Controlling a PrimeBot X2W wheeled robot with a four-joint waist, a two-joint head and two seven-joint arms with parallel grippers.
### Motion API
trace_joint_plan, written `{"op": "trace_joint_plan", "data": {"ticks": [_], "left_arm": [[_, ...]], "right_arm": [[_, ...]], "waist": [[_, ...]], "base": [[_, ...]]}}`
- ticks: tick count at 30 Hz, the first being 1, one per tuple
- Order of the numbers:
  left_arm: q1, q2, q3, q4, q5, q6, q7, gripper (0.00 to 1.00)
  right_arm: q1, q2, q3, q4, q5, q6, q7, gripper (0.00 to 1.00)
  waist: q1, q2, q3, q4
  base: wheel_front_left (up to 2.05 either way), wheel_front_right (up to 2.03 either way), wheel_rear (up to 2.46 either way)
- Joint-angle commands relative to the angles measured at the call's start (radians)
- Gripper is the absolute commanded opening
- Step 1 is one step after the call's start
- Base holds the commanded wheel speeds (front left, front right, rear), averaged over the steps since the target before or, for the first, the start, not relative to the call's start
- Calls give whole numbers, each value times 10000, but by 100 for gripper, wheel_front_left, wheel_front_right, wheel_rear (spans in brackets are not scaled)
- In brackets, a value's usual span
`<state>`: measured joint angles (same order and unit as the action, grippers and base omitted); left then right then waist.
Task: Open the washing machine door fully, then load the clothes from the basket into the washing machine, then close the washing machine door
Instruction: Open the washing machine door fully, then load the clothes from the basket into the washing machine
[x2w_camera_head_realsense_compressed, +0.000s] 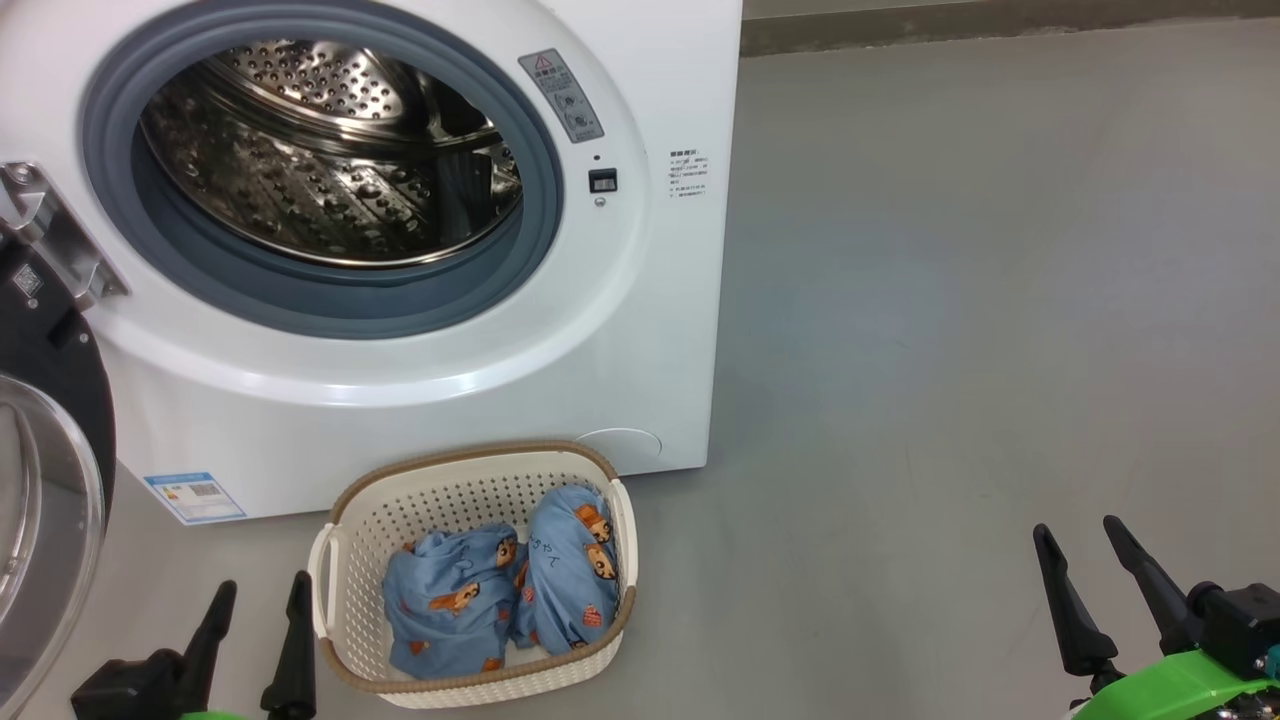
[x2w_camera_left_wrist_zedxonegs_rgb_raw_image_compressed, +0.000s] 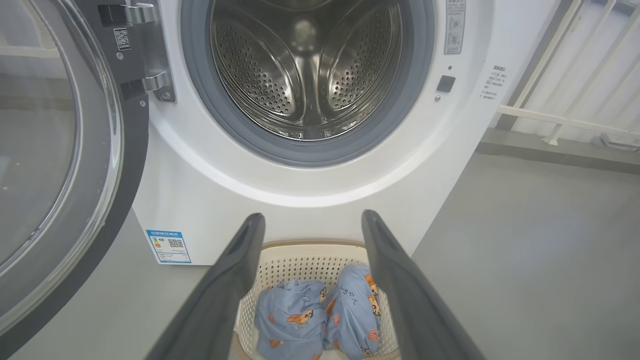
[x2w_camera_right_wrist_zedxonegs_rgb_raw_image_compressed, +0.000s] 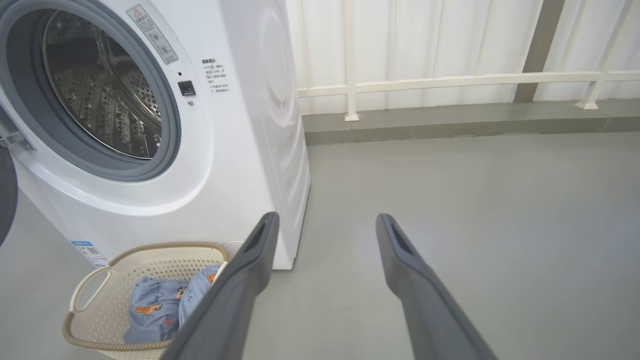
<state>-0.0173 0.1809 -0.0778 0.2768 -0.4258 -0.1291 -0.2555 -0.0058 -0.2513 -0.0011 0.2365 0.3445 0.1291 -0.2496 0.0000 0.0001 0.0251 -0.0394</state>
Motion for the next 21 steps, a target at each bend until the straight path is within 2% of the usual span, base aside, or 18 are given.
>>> {"op": "trace_joint_plan", "data": {"ticks": [1, 13, 21], "left_arm": [[-182, 282, 316, -199, -109, -15, -63, 100], [-248, 318, 316, -167, -307, -15, -63, 100], [-305, 375, 183, -165, -403, -15, -63, 100]], "right_arm": [[-43, -141, 159, -276, -134, 16, -122, 100], [-74, -130, 169, -283, -134, 16, -122, 100], [-116, -121, 229, -264, -114, 16, -122, 100]], "waist": [[0, -1, 9, 10], [0, -1, 60, 59], [0, -1, 83, 45]], "base": [[0, 0, 0], [2, -6, 4], [55, -124, 68]]}}
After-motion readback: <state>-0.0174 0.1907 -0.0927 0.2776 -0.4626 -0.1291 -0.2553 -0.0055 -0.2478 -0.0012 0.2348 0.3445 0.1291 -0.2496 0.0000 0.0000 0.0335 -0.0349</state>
